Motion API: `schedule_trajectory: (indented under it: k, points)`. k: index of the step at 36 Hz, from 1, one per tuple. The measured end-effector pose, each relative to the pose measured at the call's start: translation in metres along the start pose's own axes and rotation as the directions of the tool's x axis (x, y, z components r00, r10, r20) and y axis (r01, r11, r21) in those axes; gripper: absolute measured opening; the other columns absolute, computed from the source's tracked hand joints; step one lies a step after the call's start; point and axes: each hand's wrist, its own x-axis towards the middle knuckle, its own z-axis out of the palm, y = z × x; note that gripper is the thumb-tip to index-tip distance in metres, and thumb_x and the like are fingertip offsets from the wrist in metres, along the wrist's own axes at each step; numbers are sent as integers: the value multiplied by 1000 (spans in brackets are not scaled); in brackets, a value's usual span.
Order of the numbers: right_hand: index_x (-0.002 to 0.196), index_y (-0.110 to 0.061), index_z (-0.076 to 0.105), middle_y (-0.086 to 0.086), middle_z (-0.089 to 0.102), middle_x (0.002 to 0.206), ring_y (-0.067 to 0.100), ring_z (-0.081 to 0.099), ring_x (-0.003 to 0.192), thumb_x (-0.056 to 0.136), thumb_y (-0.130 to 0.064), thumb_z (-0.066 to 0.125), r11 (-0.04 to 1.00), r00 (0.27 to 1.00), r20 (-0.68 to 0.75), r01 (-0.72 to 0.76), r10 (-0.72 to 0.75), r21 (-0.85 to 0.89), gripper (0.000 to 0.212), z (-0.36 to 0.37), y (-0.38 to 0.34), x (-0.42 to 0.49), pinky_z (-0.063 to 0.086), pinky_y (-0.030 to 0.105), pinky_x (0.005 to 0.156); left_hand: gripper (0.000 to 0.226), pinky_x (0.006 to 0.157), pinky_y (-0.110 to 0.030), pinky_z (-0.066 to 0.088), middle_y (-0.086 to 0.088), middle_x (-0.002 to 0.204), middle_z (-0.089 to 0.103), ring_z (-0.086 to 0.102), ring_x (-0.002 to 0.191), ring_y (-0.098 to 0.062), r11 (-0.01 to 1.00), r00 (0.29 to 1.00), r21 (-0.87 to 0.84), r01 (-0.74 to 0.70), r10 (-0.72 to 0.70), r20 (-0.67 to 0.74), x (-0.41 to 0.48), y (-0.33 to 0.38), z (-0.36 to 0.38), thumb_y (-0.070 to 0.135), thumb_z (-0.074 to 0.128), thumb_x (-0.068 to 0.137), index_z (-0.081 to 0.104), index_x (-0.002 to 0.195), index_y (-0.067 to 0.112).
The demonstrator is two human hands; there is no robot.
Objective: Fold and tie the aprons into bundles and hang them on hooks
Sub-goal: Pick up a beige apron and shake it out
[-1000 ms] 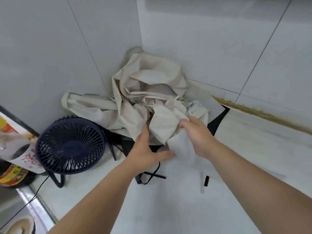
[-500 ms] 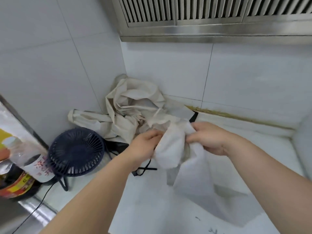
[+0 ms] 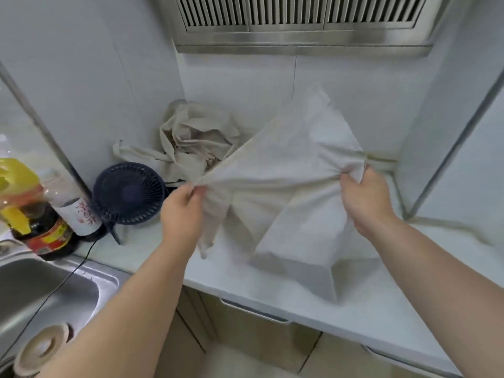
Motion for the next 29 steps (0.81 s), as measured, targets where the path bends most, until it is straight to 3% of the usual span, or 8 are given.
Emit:
schedule_trajectory:
  k: [8, 11, 14, 17, 20, 23, 26, 29]
  points:
    - [122, -5, 52, 15, 58, 118, 34, 54, 112, 96, -14, 46, 990, 997, -80, -5, -6, -142, 28, -37, -7, -12, 34, 27, 75, 40, 62, -33, 30, -5, 67, 44, 40, 66, -18, 989, 992, 113, -93, 82, 99, -16, 39, -14, 30, 46, 98, 45, 75, -3]
    - [147, -14, 22, 16, 35, 146, 33, 34, 134, 86, -26, 63, 943, 988, -123, 51, -96, -328, 74, -55, -11, -25, 32, 39, 102, 38, 58, -26, 31, 1, 64, 43, 40, 58, -9, 976, 967, 126, -176, 147, 206, -35, 57, -5, 27, 48, 98, 44, 67, 6]
    - [150, -30, -3, 11, -1, 159, 27, 1, 146, 69, -46, 77, 783, 902, 206, 432, -380, -448, 115, -69, -27, -49, 5, 44, 117, 23, 57, -18, 34, 0, 69, 57, 44, 58, -2, 924, 859, 109, -366, 290, 422, -63, 83, 17, 17, 53, 97, 67, 79, 13]
    - [145, -43, 22, -3, 21, 156, 24, 10, 145, 77, -50, 69, 579, 749, 532, 652, -395, -488, 83, -75, -35, -59, -6, 43, 115, 16, 61, -19, 37, -5, 74, 65, 48, 63, -2, 887, 737, -5, -461, 386, 555, -90, 105, 42, 10, 61, 91, 74, 98, 16]
    - [105, -20, 62, 3, 66, 103, 27, 53, 112, 93, -33, 56, 693, 794, 397, 601, -461, -398, 19, -87, -22, -47, 24, 35, 103, 33, 77, -21, 43, 9, 88, 66, 57, 81, 0, 877, 738, 13, -480, 396, 547, -103, 110, 52, 30, 77, 79, 69, 111, 28]
    - [86, 0, 61, 8, 61, 79, 23, 55, 78, 95, -25, 53, 921, 925, 224, 348, -307, -175, 27, -110, -17, -38, 33, 32, 64, 96, 100, -33, 34, 16, 125, 53, 43, 121, -9, 832, 798, 316, -456, 225, 558, -106, 86, 48, 56, 79, 64, 28, 145, 42]
    - [72, -17, 59, -5, 57, 69, 11, 52, 67, 95, -25, 52, 987, 964, 217, 158, -153, -5, 26, -130, -15, -37, 36, 25, 58, 124, 114, -44, 24, 6, 156, 21, 18, 143, -21, 775, 798, 500, -386, 8, 603, -117, 52, 49, 59, 79, 63, -6, 151, 39]
    - [72, -23, 60, -8, 60, 70, 10, 56, 68, 95, -28, 53, 994, 954, 282, 82, -98, 67, 25, -142, -14, -39, 41, 24, 59, 129, 117, -50, 19, 11, 160, 0, 1, 148, -19, 822, 792, 468, -325, -34, 609, -130, 35, 60, 54, 80, 64, -16, 148, 39]
